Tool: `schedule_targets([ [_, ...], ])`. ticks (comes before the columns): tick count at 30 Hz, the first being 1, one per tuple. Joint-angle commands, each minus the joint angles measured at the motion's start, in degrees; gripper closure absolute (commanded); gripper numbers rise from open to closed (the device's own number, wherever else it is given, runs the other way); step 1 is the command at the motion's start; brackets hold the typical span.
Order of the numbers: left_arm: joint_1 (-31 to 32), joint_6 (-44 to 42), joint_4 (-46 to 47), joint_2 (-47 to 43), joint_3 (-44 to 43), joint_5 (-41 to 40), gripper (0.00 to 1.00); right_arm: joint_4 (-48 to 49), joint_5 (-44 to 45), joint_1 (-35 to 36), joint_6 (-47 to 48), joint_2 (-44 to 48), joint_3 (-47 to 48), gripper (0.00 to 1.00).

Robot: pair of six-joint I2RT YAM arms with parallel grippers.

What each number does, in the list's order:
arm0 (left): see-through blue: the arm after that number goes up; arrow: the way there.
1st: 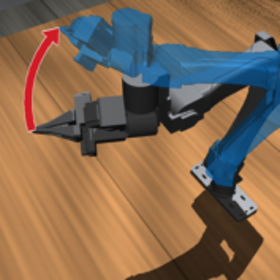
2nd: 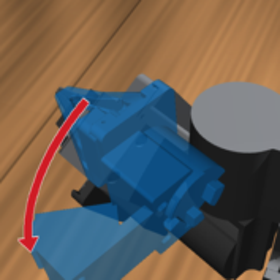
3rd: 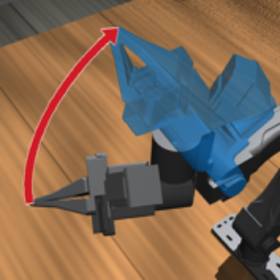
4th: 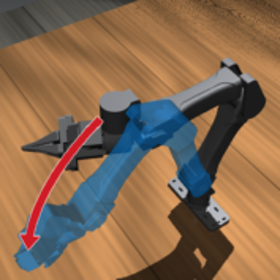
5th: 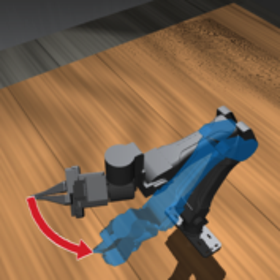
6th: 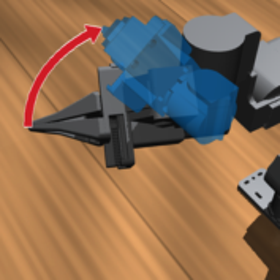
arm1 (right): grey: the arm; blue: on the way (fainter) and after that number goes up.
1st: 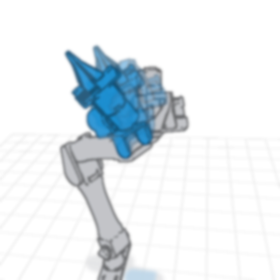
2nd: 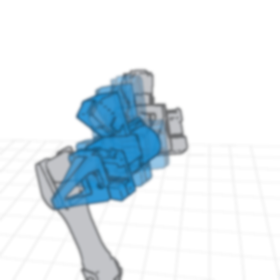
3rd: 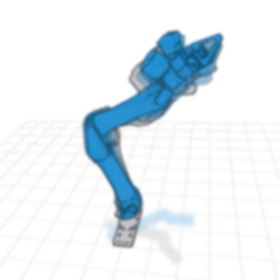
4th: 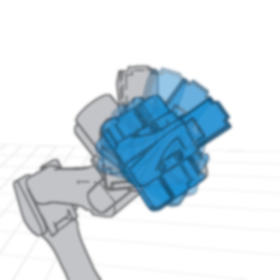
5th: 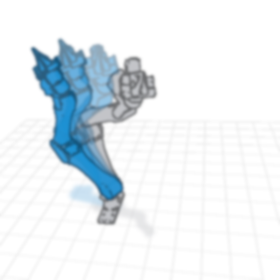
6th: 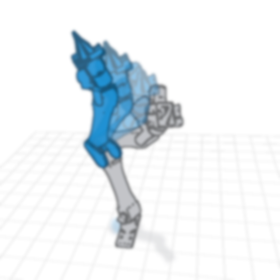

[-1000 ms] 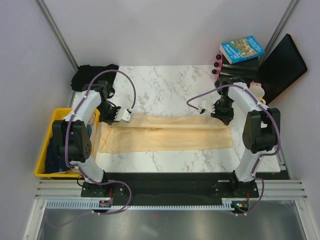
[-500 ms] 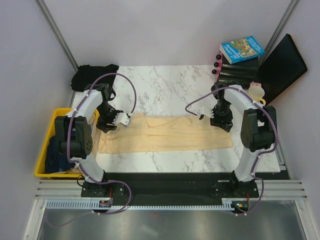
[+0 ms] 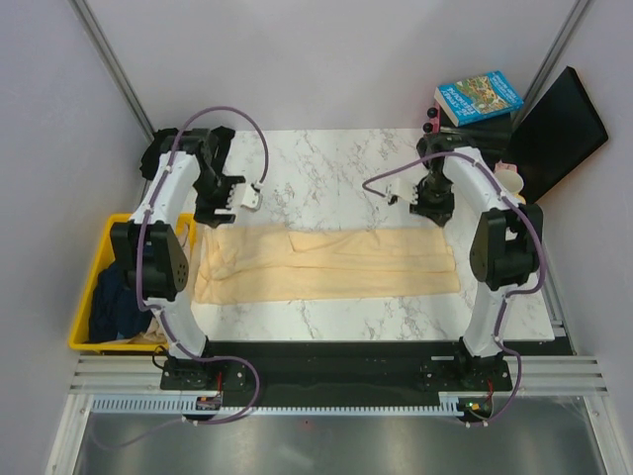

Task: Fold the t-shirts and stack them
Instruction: Fold the other side of the tshirt into a rectangle

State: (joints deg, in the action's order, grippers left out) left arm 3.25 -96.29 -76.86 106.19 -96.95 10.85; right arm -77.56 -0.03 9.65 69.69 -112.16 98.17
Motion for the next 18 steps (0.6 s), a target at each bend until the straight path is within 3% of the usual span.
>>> schedule_targets([
  [1,0.5,7.0,-2.6,4.0,-6.8,5.8,0.19,1.3,-5.2,0.7,-6.3,-7.3,9.6,1.0],
  [7,2.6,8.4,2.1,6.8,-3.2,5.3,0.29,4.3,-8.4,3.5,-7.7,-10.8,10.1,1.0],
  [12,3.4,9.5,3.1,7.0,-1.4,5.2,0.28,4.3,-9.9,6.8,-7.4,-10.2,8.8,0.94],
  [18,4.0,10.0,8.7,8.2,3.5,0.7,0.28,4.7,-11.4,8.8,-8.1,-11.1,8.4,0.99],
])
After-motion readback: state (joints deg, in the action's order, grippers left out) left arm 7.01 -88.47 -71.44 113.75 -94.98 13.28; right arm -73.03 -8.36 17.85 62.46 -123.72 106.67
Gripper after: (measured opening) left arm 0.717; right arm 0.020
